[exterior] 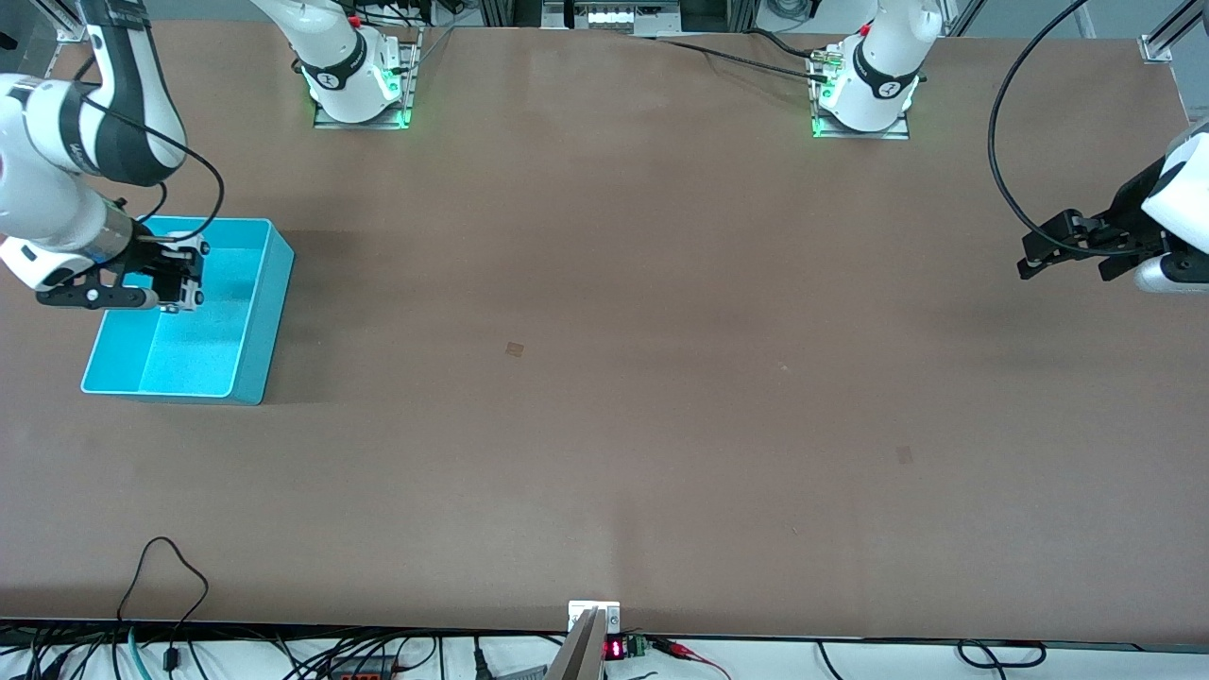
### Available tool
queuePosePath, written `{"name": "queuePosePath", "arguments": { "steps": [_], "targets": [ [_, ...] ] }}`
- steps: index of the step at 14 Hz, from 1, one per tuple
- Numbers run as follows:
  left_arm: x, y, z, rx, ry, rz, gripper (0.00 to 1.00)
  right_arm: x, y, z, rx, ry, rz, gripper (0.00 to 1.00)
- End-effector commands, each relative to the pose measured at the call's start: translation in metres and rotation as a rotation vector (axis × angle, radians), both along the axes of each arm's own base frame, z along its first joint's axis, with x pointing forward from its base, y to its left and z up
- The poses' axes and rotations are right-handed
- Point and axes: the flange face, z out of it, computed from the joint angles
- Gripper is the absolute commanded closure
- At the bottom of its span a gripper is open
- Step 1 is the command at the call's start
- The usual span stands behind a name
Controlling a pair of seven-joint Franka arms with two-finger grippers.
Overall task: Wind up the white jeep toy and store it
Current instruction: 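Lower the jeep into the turquoise bin with the right gripper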
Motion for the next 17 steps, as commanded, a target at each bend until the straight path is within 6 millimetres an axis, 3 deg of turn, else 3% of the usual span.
{"name": "queuePosePath", "arguments": {
  "steps": [1, 6, 13, 17],
  "targets": [
    [-0.007, -0.001, 0.009, -0.011, -0.012, -0.014, 0.00, -0.013, -0.004, -0.014, 0.013, -0.030, -0.015, 1.00],
    [-0.001, 0.000, 0.016, -0.018, -0.022, -0.001, 0.00, -0.020, -0.016, -0.034, 0.017, -0.036, -0.019, 1.00],
    [-0.002, 0.006, 0.017, -0.012, -0.021, -0.004, 0.00, -0.025, -0.042, -0.083, 0.020, -0.016, -0.012, 1.00],
    [-0.001, 0.009, 0.016, -0.012, -0.020, 0.000, 0.00, -0.024, -0.044, -0.100, 0.024, -0.013, -0.005, 1.00]
  ]
}}
